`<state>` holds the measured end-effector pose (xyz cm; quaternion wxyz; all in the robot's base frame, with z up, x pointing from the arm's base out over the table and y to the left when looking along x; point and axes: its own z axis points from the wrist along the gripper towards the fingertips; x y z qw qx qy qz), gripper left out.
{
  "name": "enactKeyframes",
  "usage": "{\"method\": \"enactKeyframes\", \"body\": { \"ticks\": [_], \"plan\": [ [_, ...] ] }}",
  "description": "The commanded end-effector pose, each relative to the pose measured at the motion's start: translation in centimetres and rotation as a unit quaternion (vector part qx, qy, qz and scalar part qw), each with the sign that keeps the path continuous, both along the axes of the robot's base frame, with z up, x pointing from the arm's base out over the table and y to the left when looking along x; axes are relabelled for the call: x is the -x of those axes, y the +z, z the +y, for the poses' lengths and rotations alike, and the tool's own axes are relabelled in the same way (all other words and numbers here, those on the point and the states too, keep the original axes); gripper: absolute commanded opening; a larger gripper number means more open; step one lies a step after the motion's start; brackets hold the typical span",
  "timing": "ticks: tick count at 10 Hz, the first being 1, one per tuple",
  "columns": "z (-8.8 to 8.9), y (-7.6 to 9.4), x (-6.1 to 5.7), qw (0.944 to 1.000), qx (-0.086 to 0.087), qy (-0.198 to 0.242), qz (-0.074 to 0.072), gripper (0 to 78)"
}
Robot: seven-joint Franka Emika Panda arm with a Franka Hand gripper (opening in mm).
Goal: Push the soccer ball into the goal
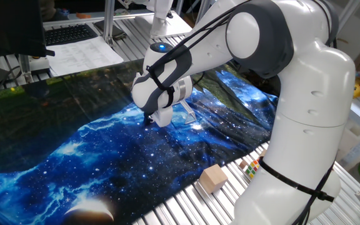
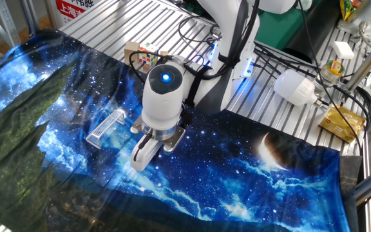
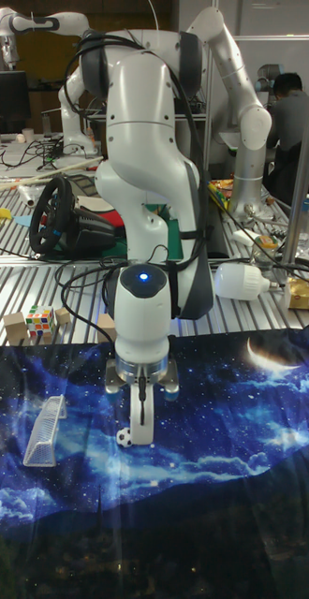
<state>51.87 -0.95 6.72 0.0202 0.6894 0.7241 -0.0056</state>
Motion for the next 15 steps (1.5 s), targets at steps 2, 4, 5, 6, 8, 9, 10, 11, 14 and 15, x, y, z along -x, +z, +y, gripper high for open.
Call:
{"method": "enactKeyframes", "body": {
  "ticks": [2,4,5,6,8,9,10,11,14,15],
  "plan": [
    [-1.5,-0.2,0.2,0.9997,-0.001,0.021,-0.010,0.0],
    [-2.2,0.1,0.0,0.9998,-0.002,0.016,-0.012,0.0],
    [-2.6,0.0,0.1,0.9997,-0.003,0.021,-0.013,0.0],
    [-2.8,0.0,0.2,0.9996,-0.004,0.022,-0.015,0.0],
    [-3.1,-0.3,0.5,0.9996,-0.004,0.023,-0.018,0.0],
    [-2.8,0.0,0.8,0.9994,-0.021,0.022,-0.018,0.0],
    [-2.5,0.3,1.1,0.9992,-0.029,0.020,-0.018,0.0],
    [-2.4,0.4,1.1,0.9992,-0.031,0.019,-0.018,0.0],
    [-1.4,1.3,1.6,0.9987,-0.046,0.013,-0.016,0.0],
    [-1.1,1.3,1.7,0.9985,-0.050,0.017,-0.016,0.0]
  ]
}}
